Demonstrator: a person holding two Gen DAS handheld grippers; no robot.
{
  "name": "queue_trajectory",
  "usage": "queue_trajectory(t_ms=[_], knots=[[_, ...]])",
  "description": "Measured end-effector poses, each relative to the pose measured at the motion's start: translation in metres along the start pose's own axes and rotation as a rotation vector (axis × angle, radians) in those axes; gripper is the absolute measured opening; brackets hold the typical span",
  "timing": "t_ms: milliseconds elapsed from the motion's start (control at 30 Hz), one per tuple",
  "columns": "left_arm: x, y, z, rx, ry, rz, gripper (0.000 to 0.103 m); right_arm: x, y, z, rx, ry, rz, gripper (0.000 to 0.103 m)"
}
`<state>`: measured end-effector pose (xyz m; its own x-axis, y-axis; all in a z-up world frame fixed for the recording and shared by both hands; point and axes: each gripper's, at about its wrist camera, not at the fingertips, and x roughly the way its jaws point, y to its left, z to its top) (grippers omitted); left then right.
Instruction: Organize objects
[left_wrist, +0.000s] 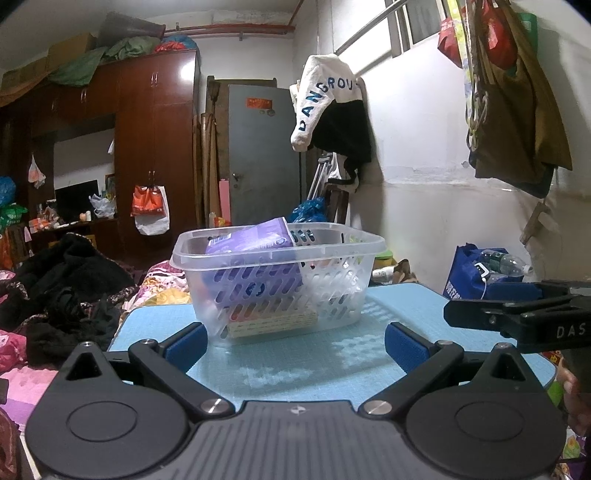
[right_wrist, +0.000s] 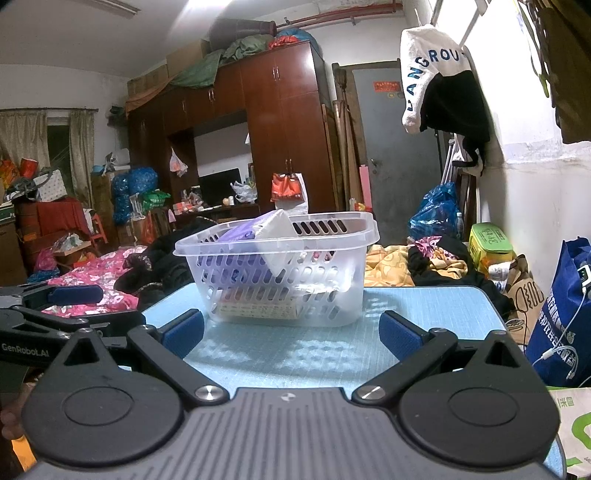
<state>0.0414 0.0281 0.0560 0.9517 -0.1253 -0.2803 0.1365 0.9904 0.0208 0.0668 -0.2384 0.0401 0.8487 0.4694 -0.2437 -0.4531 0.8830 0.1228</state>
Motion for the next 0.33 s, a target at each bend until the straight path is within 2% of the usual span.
queue_trajectory(t_ms=[333], knots=[[-0.0037,0.0020,0.0004,-0.005,-0.036,-0.006,0.103,0.0031,-0.0009,-0.0074,0.000,0.009,-0.004,0.103]])
